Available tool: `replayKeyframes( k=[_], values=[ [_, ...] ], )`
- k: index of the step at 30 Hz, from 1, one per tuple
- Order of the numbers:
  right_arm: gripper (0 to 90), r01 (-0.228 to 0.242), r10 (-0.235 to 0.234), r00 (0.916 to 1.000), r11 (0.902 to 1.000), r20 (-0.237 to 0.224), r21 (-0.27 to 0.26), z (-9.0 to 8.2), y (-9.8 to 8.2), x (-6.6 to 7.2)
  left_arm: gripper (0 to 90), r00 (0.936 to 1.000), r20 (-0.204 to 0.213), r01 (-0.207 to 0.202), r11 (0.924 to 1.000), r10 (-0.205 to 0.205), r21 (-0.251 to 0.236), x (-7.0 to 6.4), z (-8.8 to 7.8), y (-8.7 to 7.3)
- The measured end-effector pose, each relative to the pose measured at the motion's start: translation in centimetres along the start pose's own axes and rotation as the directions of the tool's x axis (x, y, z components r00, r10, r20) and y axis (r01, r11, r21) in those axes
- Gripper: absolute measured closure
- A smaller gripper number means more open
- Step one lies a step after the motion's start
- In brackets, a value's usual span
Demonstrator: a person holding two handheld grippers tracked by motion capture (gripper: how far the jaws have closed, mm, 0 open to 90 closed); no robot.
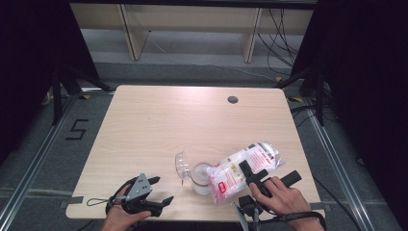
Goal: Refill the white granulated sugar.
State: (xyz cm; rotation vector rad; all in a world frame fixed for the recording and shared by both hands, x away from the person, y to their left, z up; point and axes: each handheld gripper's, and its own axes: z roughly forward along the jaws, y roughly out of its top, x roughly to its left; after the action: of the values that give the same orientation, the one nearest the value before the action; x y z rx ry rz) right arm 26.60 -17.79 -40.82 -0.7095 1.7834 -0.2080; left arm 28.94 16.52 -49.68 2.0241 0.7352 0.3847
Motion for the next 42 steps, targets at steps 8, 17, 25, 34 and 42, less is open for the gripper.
replayKeyframes(
  k=[8,17,25,34,42],
  values=[
    [69.0,0.000,0.000,0.9999,0.9999,-0.016,0.014,-0.13,-0.06,-0.07,19.1,0.9998,0.007,0.020,0.9996,-0.020,-0.022,-0.21,0.14,-0.02],
    [69.5,0.027,-0.027,0.9996,0.9994,-0.006,0.020,-0.13,0.30,-0.17,19.1,0.9999,0.007,0.015,0.9997,-0.015,-0.022,-0.21,0.13,-0.01],
    [69.7,0.039,-0.039,0.9992,0.9988,-0.007,0.029,-0.22,0.42,-0.23,19.1,0.9998,0.007,0.019,0.9996,-0.018,-0.022,-0.22,0.13,-0.02],
    [69.8,0.043,-0.042,0.9990,0.9988,-0.013,0.023,-0.03,0.45,-0.15,19.1,0.9997,0.009,0.022,0.9995,-0.022,-0.023,-0.20,0.13,-0.03],
    [70.0,0.030,-0.029,0.9994,0.9994,-0.017,0.019,0.00,0.39,-0.08,19.1,0.9999,0.008,0.014,0.9997,-0.014,-0.018,-0.15,0.05,0.00]
  ],
)
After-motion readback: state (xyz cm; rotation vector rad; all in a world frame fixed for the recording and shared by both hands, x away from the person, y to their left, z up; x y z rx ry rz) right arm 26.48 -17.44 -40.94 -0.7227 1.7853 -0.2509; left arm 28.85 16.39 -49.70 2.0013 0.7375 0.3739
